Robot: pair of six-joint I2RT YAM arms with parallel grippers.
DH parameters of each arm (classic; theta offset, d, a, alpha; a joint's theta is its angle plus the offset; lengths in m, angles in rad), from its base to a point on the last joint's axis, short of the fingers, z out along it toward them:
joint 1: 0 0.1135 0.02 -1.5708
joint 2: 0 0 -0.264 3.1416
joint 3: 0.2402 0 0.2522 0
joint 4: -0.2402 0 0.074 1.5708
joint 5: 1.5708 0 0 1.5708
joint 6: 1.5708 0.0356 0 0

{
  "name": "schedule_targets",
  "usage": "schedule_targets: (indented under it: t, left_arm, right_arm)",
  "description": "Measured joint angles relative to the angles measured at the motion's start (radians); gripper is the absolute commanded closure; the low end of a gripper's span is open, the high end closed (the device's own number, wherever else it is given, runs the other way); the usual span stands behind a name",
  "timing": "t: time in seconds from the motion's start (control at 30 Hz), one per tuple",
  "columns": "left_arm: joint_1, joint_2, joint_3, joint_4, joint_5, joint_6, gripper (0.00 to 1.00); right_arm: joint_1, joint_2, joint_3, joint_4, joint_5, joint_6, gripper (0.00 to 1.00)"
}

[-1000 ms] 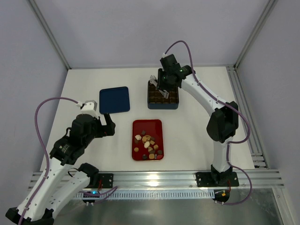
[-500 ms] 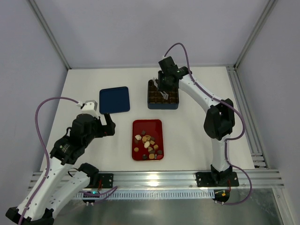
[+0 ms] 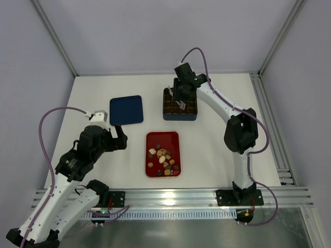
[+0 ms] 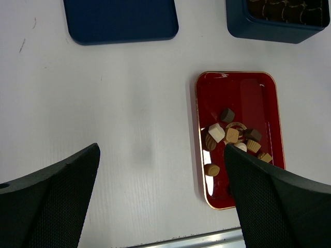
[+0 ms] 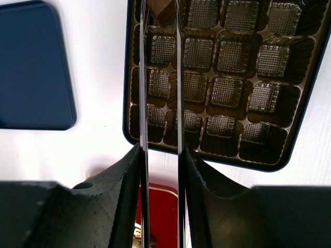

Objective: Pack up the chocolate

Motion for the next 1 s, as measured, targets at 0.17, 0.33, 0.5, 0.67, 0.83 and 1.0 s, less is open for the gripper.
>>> schedule_targets:
  t: [0.17, 0.33, 0.5, 0.67, 0.83, 1.0]
  left_arm:
    - [0.0, 0.0, 0.0, 0.0, 0.0, 0.0, 0.0]
    - [0.0, 0.0, 0.0, 0.0, 0.0, 0.0, 0.0]
    - [0.0, 0.0, 0.0, 0.0, 0.0, 0.0, 0.0]
    - [0.0, 0.0, 0.0, 0.0, 0.0, 0.0, 0.0]
    - [0.0, 0.0, 0.0, 0.0, 0.0, 0.0, 0.0]
    - [0.0, 0.0, 0.0, 0.0, 0.0, 0.0, 0.0]
  right_arm:
    - [0.0, 0.01, 0.01, 0.0, 0.0, 0.0, 0.56]
    - [0.0, 0.014, 0.022, 0.0, -0.001, 0.0, 0.55]
    - [0.0, 0.015, 0.048, -0.002, -0.002, 0.0, 0.55]
    - [0.002, 0.004, 0.032, -0.003, -0.013, 0.0, 0.55]
    - [0.031, -0.116, -0.105, -0.017, -0.027, -0.006, 0.55]
    - [0.125, -0.37, -0.356, -0.028, -0.044, -0.02, 0.55]
